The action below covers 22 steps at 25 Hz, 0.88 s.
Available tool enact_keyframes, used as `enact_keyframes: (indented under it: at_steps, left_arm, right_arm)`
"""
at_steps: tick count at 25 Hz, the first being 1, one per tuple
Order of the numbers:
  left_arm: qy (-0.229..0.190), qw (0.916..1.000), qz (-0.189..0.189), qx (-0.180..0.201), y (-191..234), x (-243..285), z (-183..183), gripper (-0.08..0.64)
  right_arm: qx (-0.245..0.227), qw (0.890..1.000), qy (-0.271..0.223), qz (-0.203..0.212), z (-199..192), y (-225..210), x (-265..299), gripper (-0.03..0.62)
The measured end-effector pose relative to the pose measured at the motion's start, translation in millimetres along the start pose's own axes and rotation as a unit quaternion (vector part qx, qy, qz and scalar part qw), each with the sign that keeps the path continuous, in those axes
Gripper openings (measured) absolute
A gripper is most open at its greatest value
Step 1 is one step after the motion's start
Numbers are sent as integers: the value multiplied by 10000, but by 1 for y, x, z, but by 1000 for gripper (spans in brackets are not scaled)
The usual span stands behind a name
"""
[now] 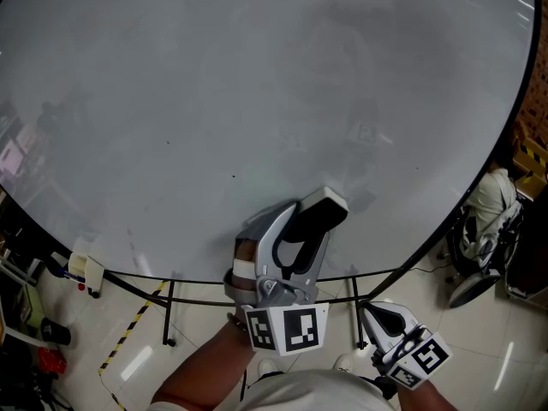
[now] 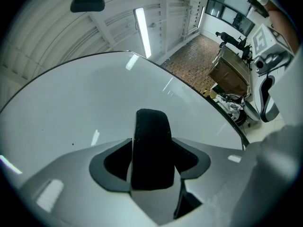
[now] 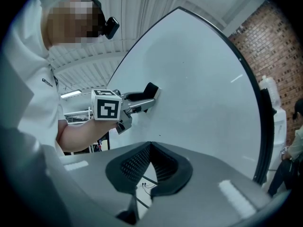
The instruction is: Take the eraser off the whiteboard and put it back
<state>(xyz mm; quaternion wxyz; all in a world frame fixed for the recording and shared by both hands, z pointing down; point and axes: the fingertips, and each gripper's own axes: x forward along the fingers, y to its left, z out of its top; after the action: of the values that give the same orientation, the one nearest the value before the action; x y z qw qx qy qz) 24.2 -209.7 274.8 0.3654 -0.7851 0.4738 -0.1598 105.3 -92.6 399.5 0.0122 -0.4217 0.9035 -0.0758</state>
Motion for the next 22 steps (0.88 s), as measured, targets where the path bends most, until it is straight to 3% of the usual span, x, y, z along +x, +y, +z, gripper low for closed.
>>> enact_keyframes:
  at_steps: [5,22]
  left_arm:
    - [-70,9999,6,144,-2,1,1,276]
    - [-121,9999,29,80,-4,-18,-2,287]
  right_arm:
    - [21,10000,7,-26,0,-1,0,2]
    - [13,10000,19,16,-2,7,-1,2]
